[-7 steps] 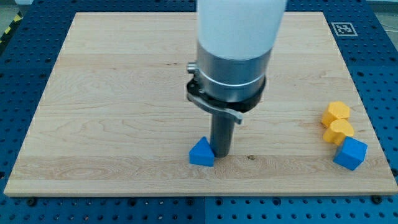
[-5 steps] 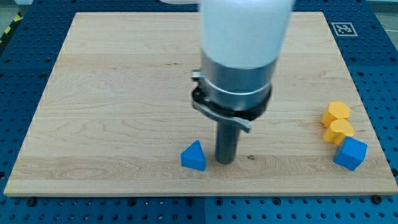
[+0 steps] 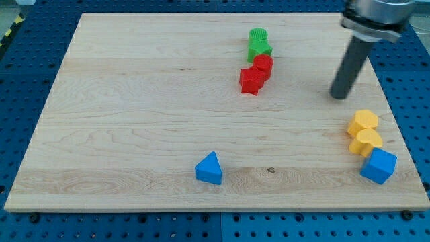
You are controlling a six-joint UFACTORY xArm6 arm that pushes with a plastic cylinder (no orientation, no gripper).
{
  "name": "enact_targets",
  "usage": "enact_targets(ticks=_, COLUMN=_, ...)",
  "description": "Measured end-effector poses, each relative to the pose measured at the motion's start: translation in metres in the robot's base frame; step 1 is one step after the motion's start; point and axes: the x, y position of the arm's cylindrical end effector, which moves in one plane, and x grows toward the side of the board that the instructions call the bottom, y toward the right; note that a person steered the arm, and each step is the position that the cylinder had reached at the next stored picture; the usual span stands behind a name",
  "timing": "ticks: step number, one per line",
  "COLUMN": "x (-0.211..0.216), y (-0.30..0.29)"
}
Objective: Move the blue cube to the right side of the blue triangle
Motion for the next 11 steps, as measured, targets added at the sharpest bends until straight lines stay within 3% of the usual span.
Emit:
enact_targets(ticks=2, x=0.101, y=0.052)
enact_targets(ticks=5, x=0.142, y=0.040)
enact_targets(ticks=7, x=0.142, y=-0.067)
enact_targets(ticks=8, x=0.125, y=-0.092)
enact_targets(ticks=9, x=0.115, y=-0.075)
enact_targets(ticks=10, x=0.067, y=-0.092)
enact_targets(ticks=11, x=0.058, y=-0.140)
